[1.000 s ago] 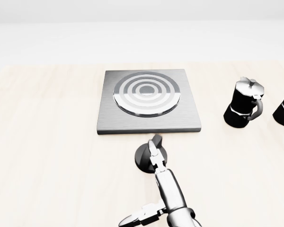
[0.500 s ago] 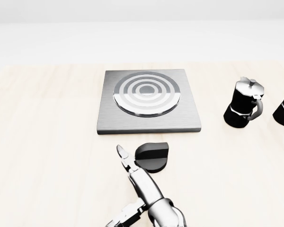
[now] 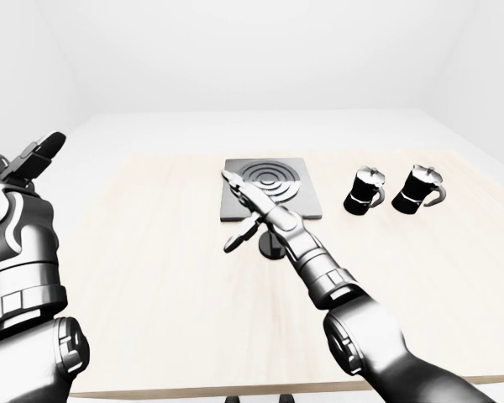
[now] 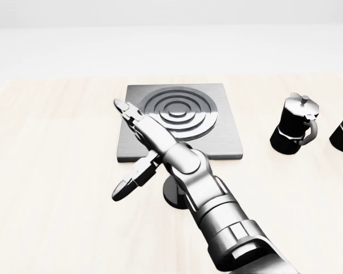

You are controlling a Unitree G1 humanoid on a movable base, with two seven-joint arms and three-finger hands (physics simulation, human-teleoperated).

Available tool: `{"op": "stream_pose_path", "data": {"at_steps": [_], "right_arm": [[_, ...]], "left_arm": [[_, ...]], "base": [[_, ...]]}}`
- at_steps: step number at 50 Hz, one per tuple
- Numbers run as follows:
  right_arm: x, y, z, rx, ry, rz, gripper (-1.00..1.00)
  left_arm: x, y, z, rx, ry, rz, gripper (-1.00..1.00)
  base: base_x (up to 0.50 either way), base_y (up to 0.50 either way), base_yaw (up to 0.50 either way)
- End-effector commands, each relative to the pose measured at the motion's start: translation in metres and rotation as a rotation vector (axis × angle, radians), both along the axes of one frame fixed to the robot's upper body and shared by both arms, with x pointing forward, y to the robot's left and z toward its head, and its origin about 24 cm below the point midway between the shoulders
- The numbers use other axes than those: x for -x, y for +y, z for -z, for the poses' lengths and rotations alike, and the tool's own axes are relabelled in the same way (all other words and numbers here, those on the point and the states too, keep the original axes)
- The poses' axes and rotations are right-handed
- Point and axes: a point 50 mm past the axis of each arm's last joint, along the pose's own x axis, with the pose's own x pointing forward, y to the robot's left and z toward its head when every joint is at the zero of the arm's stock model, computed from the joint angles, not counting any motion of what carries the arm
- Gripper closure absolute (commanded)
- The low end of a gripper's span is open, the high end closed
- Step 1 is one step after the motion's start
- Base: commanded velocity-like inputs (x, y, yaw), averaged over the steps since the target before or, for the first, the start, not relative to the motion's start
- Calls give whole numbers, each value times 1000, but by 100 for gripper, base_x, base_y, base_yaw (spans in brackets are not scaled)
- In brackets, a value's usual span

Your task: Turn off the stove.

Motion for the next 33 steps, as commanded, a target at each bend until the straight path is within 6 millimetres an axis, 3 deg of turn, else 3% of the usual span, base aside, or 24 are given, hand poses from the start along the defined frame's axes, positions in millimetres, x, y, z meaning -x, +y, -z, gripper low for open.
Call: {"op": "stream_pose_path", "data": {"at_steps": [1,5,14,33], "right_arm": [[9,34,-1,38,30,-135,-100],[15,41,-1,42,3,-145,-100],[29,49,-29,24,-158,-148,-100],[33,52,-12,19,-136,-167,-100]], "left_arm": [[1,1,-1,17,-24,23,-100],[0,0,0,20,-25,31,-100],[1,0,-1,14,-25,34,-100],[2,0,-3,14,-20,40,-100]], "base": [[0,0,0],[0,0,0],[0,0,0],[0,0,0]]}}
